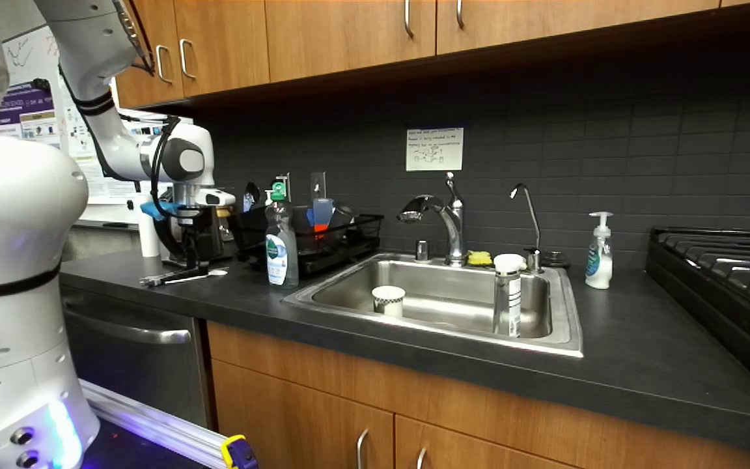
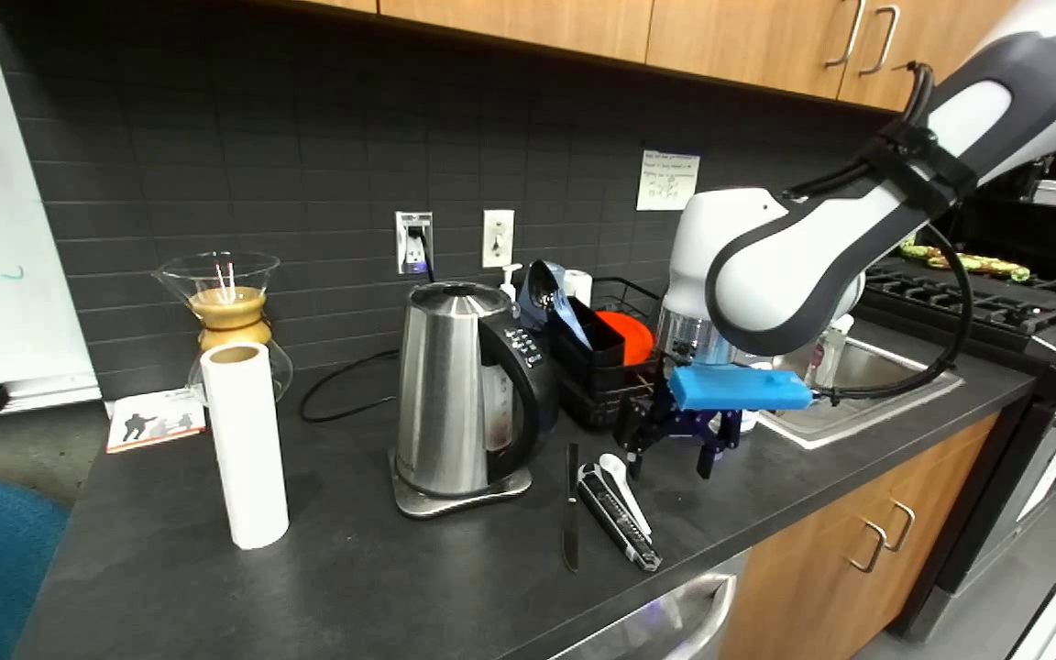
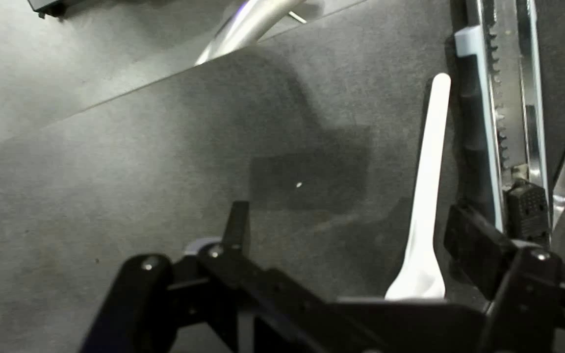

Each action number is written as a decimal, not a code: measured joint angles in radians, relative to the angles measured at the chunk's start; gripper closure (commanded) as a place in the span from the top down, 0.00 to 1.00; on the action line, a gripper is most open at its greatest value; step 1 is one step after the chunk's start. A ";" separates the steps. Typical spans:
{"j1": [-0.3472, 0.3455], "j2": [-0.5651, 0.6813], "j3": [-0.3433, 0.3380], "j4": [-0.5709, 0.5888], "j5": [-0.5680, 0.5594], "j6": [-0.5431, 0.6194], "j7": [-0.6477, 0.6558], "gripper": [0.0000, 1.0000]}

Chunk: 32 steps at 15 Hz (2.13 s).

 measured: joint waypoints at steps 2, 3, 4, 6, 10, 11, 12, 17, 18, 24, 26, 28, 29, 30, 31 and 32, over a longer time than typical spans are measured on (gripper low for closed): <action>0.001 0.003 0.000 0.013 -0.011 -0.013 0.000 1.00; 0.001 0.007 0.001 0.022 -0.015 -0.022 0.001 1.00; 0.001 0.012 0.001 0.031 -0.020 -0.029 0.001 1.00; 0.001 0.026 0.001 0.048 -0.033 -0.044 0.003 1.00; 0.007 0.063 0.002 0.076 -0.047 -0.059 0.013 1.00; 0.009 0.072 0.002 0.083 -0.051 -0.061 0.020 1.00; 0.011 0.080 0.002 0.088 -0.052 -0.062 0.024 1.00; 0.015 0.115 0.001 0.109 -0.060 -0.063 0.045 1.00; 0.015 0.121 0.000 0.111 -0.065 -0.063 0.051 1.00; 0.016 0.149 -0.008 0.120 -0.071 -0.067 0.068 0.68; 0.019 0.151 -0.008 0.127 -0.071 -0.068 0.068 0.55; 0.026 0.151 -0.008 0.138 -0.071 -0.072 0.069 0.39; 0.030 0.151 -0.008 0.143 -0.071 -0.074 0.070 0.29; 0.032 0.151 -0.008 0.147 -0.071 -0.075 0.071 0.22; 0.033 0.151 -0.008 0.150 -0.071 -0.075 0.071 0.15; 0.034 0.151 -0.008 0.152 -0.071 -0.075 0.071 0.07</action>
